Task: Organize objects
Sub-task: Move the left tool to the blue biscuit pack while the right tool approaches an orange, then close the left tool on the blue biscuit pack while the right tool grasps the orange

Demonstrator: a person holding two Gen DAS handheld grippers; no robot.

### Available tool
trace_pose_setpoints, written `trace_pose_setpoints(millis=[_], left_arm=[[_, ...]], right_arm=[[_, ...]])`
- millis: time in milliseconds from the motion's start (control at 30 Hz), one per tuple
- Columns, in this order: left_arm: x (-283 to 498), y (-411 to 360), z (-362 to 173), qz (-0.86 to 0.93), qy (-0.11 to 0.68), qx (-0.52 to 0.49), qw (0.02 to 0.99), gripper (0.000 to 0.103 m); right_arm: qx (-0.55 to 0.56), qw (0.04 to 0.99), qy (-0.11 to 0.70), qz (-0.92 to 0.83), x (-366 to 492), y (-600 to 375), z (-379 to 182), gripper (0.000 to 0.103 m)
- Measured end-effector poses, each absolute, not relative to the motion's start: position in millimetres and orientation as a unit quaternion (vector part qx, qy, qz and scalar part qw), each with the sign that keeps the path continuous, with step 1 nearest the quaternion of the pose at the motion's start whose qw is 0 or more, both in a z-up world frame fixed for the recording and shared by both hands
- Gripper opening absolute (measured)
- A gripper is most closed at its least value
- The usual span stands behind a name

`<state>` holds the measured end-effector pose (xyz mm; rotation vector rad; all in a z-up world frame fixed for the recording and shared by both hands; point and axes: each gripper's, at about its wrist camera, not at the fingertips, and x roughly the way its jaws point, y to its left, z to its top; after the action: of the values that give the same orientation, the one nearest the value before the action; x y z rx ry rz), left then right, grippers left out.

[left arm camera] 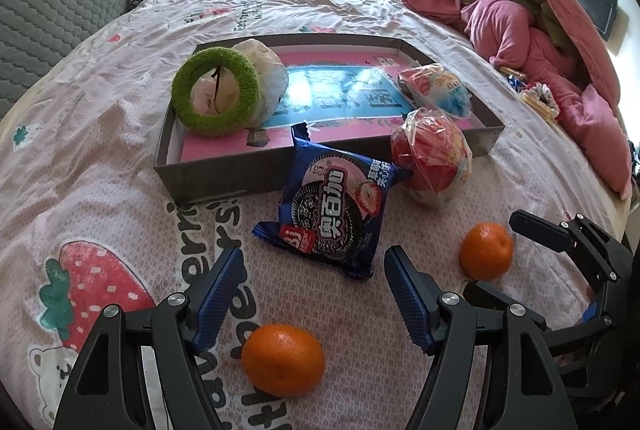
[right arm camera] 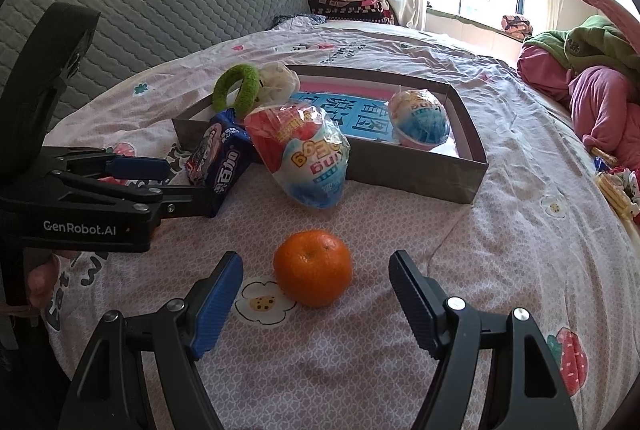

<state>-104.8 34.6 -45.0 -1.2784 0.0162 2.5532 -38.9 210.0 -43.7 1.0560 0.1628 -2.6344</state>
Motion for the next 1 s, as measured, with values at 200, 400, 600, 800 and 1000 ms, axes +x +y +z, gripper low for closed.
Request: trace_pose_setpoints(millis=[200, 400, 600, 800, 1000], left_arm=[[-110.6, 36.2, -46.0, 0.885, 0.003, -0.443, 0.142, 0.074], [-117.1, 36.5, -48.1, 0.887, 0.0, -0.441, 0.14, 0.074], [-124.0, 39.6, -49.1, 0.887, 0.0, -0.44, 0.141, 0.074], [-131.4, 45.7, -50.3, 0.886, 0.006, -0.44, 0.144, 0.074], [-134.4, 46.8, -52.2, 0.886, 0.008, -0.44, 0.144, 0.074]], right_arm=[[0.371, 0.141, 0.055, -0.916, -42.9, 212.2, -46.0, 0.075], [0.371, 0.14, 0.052, -0.917, -43.6, 213.0, -45.9, 0.075], [0.37, 0.136, 0.064, -0.917, -43.5, 210.4, -47.3, 0.071], [0.371, 0.135, 0.072, -0.916, -44.8, 209.2, -49.7, 0.064], [0.373, 0.142, 0.093, -0.912, -44.8, 202.2, -54.2, 0.049]])
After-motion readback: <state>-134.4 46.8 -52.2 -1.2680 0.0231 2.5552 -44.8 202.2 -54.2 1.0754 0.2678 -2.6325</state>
